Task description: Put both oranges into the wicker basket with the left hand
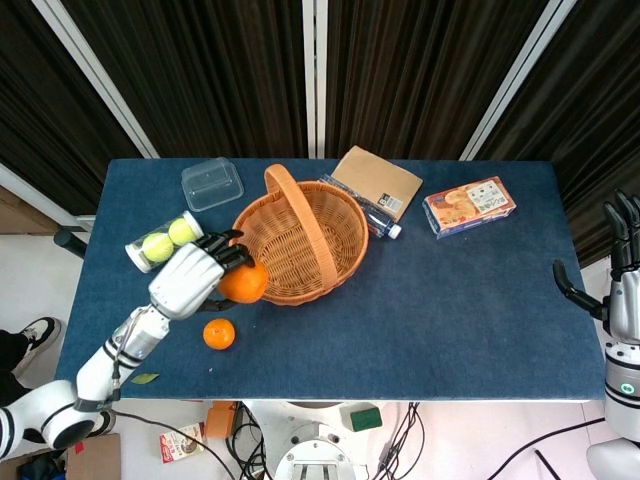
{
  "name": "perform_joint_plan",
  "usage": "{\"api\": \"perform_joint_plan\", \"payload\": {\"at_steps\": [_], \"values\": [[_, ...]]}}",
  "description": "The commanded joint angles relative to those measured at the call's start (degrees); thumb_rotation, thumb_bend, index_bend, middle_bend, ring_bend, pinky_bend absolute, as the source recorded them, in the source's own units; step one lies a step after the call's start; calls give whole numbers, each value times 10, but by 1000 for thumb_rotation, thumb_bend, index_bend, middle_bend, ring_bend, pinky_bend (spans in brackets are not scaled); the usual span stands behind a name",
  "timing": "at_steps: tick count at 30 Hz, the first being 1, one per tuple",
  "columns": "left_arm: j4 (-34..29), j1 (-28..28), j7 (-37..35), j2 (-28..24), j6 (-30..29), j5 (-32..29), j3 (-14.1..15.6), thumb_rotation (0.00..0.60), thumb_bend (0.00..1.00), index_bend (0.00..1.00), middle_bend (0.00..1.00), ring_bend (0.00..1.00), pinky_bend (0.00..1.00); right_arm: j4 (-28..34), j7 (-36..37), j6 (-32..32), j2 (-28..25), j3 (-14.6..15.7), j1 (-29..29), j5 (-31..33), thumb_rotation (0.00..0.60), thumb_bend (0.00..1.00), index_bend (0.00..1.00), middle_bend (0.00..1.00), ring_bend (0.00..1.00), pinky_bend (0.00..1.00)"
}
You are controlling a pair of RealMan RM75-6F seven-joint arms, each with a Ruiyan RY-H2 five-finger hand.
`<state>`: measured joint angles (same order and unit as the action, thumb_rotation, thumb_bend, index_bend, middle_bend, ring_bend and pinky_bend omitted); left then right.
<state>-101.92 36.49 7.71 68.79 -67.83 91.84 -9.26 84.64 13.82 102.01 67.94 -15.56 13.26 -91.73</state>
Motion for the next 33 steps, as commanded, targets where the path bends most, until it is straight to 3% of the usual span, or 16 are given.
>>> {"api": "perform_joint_plan", "payload": {"at_steps": [1,21,33], "values": [[49,48,-19,44,55,-49,-33,600,94,410,427,204,371,1,2,3,-2,0,-3,0,600,327,0,0,0,0],[233,148,-75,170,152,-128,-61,600,94,412,427,211,382,-13,12,-9,-1,0,1,6,600,327,0,0,0,0],[365,194,-140,250,169,-124,-63,600,98,413,427,211,383,-25,17,-16,5,-1,3,14,600,327,0,0,0,0]]}}
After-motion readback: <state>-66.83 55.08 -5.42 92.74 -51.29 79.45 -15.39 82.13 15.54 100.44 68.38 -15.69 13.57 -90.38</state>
